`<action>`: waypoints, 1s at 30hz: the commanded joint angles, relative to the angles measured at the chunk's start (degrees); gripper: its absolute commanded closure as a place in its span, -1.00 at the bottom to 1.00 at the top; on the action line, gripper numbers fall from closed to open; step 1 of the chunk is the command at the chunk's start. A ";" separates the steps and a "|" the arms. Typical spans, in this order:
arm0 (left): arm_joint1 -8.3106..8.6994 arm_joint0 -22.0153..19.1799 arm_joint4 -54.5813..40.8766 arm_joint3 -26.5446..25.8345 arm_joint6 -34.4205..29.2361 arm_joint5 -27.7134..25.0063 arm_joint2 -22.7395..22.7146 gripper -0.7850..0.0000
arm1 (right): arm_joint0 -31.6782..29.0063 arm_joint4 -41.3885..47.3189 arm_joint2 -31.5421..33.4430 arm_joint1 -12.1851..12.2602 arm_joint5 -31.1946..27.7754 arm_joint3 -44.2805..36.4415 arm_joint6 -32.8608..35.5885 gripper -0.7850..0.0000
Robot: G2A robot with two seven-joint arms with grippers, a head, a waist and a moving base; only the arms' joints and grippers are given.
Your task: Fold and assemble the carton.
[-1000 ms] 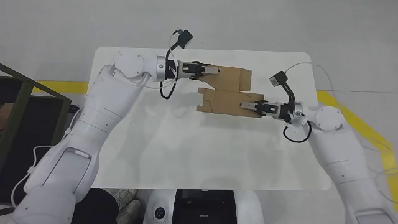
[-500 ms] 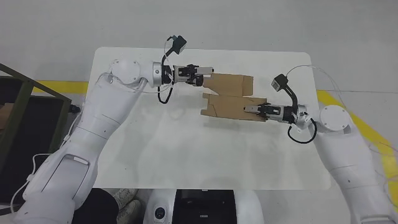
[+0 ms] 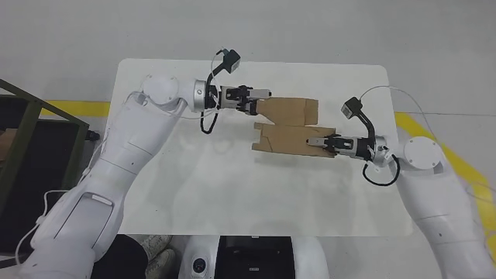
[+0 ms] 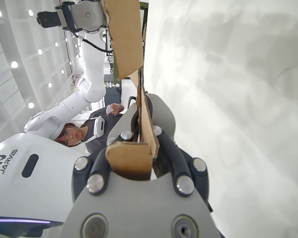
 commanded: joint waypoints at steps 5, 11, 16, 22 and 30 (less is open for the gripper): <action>0.14 0.02 -0.83 -1.99 -1.35 0.54 -0.66 -1.00 | 0.08 0.75 -0.37 0.05 -0.24 0.57 -0.15 1.00; -0.08 -0.27 1.46 -3.06 0.31 0.90 0.32 -1.00 | 0.05 2.11 -1.33 -0.04 -0.95 0.29 0.11 1.00; -0.65 -0.85 1.49 -2.41 1.90 1.63 1.62 -1.00 | -0.20 2.73 -1.56 0.00 -0.96 -0.22 -0.24 1.00; -1.00 -1.41 2.29 -1.61 2.90 2.00 2.34 -1.00 | -1.39 3.59 -1.01 0.22 -0.63 -1.68 -1.12 1.00; -1.16 -1.35 4.12 -1.13 3.63 1.88 2.82 -1.00 | -2.17 3.89 -0.52 0.49 0.32 -3.41 -1.81 1.00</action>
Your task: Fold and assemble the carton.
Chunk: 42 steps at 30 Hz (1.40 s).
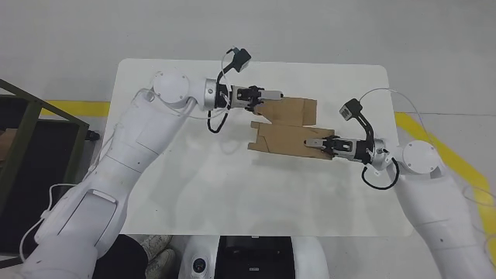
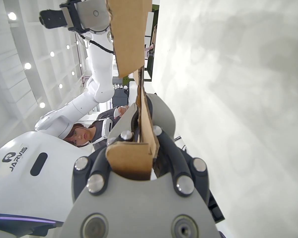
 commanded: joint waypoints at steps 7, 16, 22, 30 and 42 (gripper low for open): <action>0.00 -0.12 1.98 -0.03 0.06 -0.23 0.07 0.07 | -0.29 -0.62 -0.12 0.19 0.76 -0.97 -0.48 1.00; 0.35 0.09 6.93 -0.11 0.70 0.60 0.09 0.24 | -0.40 -1.35 -0.06 0.43 1.49 -1.98 -0.94 1.00; 0.59 0.39 8.98 -0.57 1.18 1.40 -0.21 0.53 | -0.78 -2.10 0.29 0.67 2.27 -3.15 -1.47 1.00; 0.66 0.63 9.37 -1.07 0.53 1.87 -0.28 0.79 | -1.09 -2.65 0.40 0.89 3.12 -4.46 -2.12 1.00; 0.34 0.37 6.21 -0.27 -0.32 1.67 -0.49 1.00 | -1.54 -3.03 0.70 1.14 3.80 -4.78 -3.83 -0.80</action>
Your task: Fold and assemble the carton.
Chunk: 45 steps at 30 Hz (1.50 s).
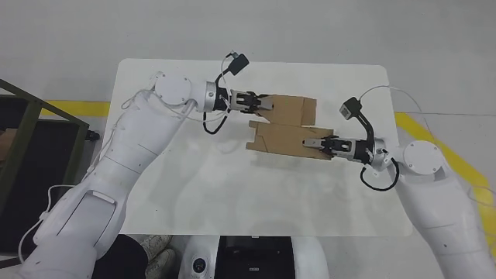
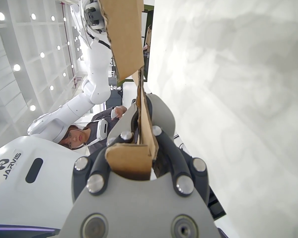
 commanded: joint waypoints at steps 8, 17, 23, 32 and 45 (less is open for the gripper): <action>0.14 0.54 -2.34 -0.11 -1.11 -1.94 -1.16 1.00 | -2.13 -1.70 3.39 0.32 -5.05 2.59 -8.26 -1.00; 0.20 1.47 -2.48 -0.62 -1.78 -3.16 -1.06 1.00 | -7.03 -0.01 8.73 1.06 -16.66 -4.68 -8.94 -1.00; 0.02 1.63 -2.55 -1.08 -1.94 -3.31 -0.44 1.00 | -2.85 0.47 3.11 0.44 -18.11 -4.54 -4.79 -1.00; 0.08 2.01 -2.59 -2.26 -2.95 -3.46 -0.34 1.00 | 5.70 6.42 -5.27 -1.59 -21.46 6.30 -3.53 -0.89; 0.25 2.49 -2.79 -3.84 -3.48 -3.11 -0.69 1.00 | 11.01 10.88 -10.87 -3.39 -23.33 14.57 -0.33 -0.97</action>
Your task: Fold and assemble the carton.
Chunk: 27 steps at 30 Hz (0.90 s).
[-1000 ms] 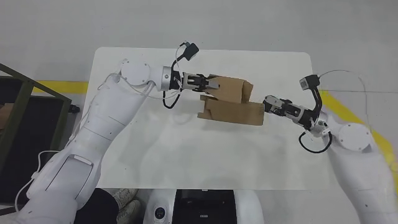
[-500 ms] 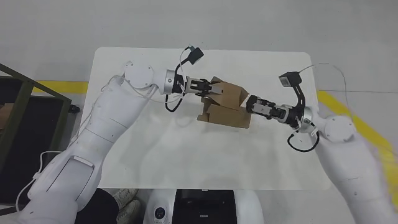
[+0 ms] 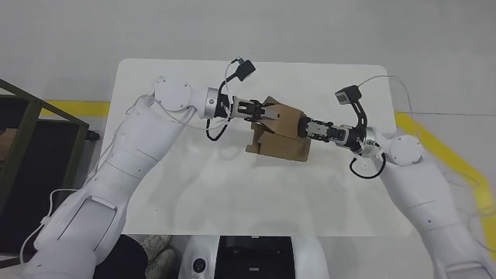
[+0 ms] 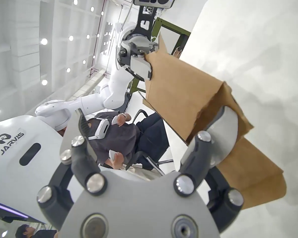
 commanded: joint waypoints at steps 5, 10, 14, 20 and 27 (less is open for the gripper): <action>0.08 0.21 -0.03 -0.31 0.06 0.03 -0.22 1.00 | 2.31 5.53 -2.94 -1.21 -0.42 3.33 2.77 -0.87; 0.25 0.43 0.06 -0.41 0.20 -0.01 -0.76 1.00 | 3.50 10.96 -4.39 -2.05 0.04 5.67 3.49 -0.44; 0.44 0.67 0.36 -0.37 0.23 0.12 -1.23 1.00 | 3.31 14.07 -4.05 -2.09 0.75 5.46 4.21 -0.15; 0.53 0.94 0.50 -0.41 0.35 0.17 -1.35 1.00 | 3.13 11.61 -3.81 -1.73 0.87 4.11 4.33 -0.15; 0.57 0.90 0.67 -0.73 0.24 0.33 -1.27 1.00 | 4.90 8.50 -4.63 -1.80 0.44 5.67 3.89 -0.06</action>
